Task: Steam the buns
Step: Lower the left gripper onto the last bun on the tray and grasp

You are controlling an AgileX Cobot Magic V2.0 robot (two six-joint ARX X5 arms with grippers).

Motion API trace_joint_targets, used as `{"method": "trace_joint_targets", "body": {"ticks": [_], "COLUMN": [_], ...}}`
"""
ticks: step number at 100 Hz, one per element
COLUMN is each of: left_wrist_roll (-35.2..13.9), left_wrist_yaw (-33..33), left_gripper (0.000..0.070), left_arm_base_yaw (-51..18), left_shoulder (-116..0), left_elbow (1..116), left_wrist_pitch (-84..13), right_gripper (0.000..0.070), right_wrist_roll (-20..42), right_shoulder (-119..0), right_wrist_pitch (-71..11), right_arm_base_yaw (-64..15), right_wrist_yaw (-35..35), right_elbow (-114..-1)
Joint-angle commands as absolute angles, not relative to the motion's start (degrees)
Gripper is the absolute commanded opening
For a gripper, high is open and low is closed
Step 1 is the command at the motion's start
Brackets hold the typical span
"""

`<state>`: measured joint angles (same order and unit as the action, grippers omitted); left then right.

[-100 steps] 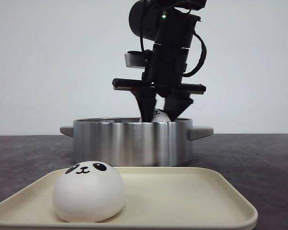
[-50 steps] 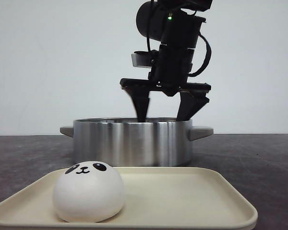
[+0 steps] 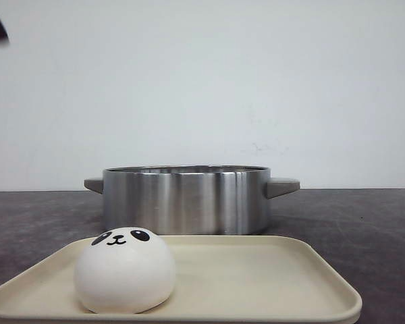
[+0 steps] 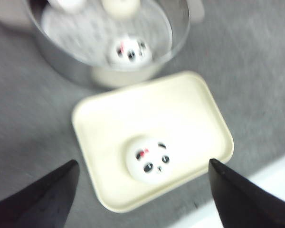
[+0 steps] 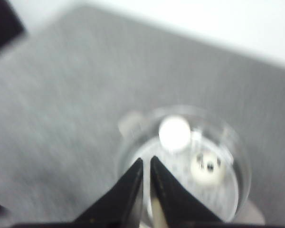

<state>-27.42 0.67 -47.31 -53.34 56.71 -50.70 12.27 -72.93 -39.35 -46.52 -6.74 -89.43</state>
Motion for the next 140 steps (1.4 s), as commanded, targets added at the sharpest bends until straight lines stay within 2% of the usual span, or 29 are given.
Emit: {"method": "trace_joint_targets", "body": {"ticks": [1, 13, 22, 60, 88, 96, 102, 110, 116, 128, 140], "left_wrist_roll": [-29.78, -29.52, -28.25, -27.92, -27.9, -27.9, -27.88, -27.86, -27.33, -24.91, -24.67], "left_wrist_yaw": [-0.27, -0.25, -1.1, -1.32, -1.37, -1.37, -1.34, -1.3, -1.3, -1.32, -1.43], "left_gripper": [0.0516, 0.0532, 0.07, 0.07, 0.0696, 0.0569, 0.0433, 0.0226, 0.001, 0.0007, 0.0007], "left_arm_base_yaw": [-48.95, -51.16, -52.49, -54.43, -54.46, -54.43, -54.43, -54.43, -54.39, -54.39, -54.39], "left_shoulder": [-55.37, -60.66, -65.65, -82.35, -87.39, -87.7, -87.7, -87.7, -87.7, -87.7, -87.59], "left_elbow": [55.0, 53.17, 53.17, 53.19, 53.19, 53.19, 53.19, 53.19, 53.19, 53.19, 53.25], "left_wrist_pitch": [-48.27, -47.53, -46.85, -38.85, -37.71, -38.09, -38.54, -38.96, -39.16, -39.16, -39.31], "right_gripper": [0.0016, 0.0016, 0.0016, 0.0016, 0.0016, 0.0016, 0.0016, 0.0016, 0.0016, 0.0016, 0.0016], "right_wrist_roll": [11.92, 11.68, 11.55, 11.57, 11.57, 11.57, 11.57, 11.55, 11.55, 11.55, 11.53], "right_shoulder": [-70.74, -65.95, -63.75, -61.69, -61.6, -61.6, -61.6, -61.65, -61.65, -61.65, -61.65], "right_wrist_pitch": [-38.63, -38.52, -38.96, -42.09, -44.18, -44.36, -44.36, -44.34, -44.36, -44.36, -44.38], "right_arm_base_yaw": [-47.88, -48.62, -48.6, -48.62, -48.62, -48.62, -48.62, -48.62, -48.62, -48.62, -48.62], "right_wrist_yaw": [-9.39, -12.05, -12.34, -12.49, -12.51, -12.51, -12.51, -12.51, -12.51, -12.51, -12.51], "right_elbow": [-90.48, -90.48, -90.48, -90.48, -90.48, -90.48, -90.48, -90.48, -90.48, -90.48, -90.48]}}
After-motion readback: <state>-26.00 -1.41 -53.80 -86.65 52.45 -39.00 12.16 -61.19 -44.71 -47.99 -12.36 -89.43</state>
